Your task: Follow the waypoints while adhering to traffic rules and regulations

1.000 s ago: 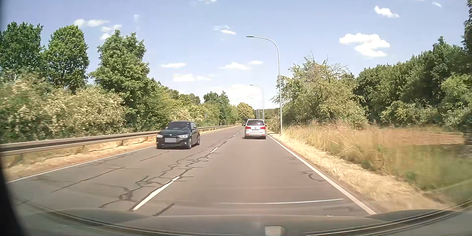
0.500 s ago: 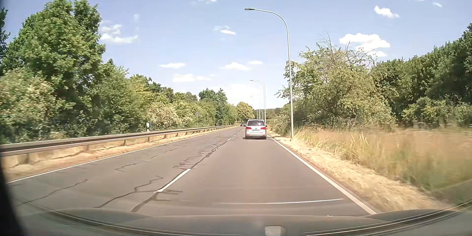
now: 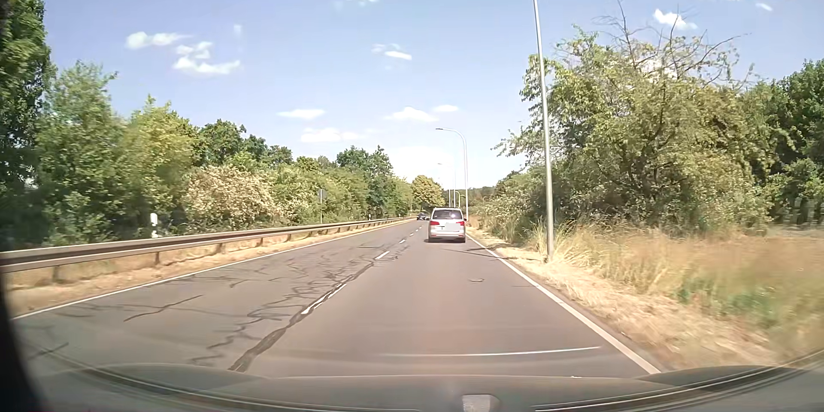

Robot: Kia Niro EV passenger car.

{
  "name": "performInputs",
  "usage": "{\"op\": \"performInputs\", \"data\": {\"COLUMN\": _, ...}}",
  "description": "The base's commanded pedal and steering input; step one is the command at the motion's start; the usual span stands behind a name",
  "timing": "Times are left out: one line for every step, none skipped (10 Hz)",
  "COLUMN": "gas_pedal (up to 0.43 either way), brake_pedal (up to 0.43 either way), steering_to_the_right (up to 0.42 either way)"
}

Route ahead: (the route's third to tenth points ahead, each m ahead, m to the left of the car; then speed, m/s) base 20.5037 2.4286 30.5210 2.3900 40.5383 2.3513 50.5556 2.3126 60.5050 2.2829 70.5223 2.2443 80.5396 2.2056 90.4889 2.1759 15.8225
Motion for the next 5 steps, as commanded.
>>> {"op": "performInputs", "data": {"gas_pedal": 0.197, "brake_pedal": 0.030, "steering_to_the_right": -0.001}}
{"op": "performInputs", "data": {"gas_pedal": 0.197, "brake_pedal": 0.030, "steering_to_the_right": 0.000}}
{"op": "performInputs", "data": {"gas_pedal": 0.189, "brake_pedal": 0.030, "steering_to_the_right": -0.001}}
{"op": "performInputs", "data": {"gas_pedal": 0.189, "brake_pedal": 0.030, "steering_to_the_right": 0.000}}
{"op": "performInputs", "data": {"gas_pedal": 0.189, "brake_pedal": 0.030, "steering_to_the_right": 0.000}}
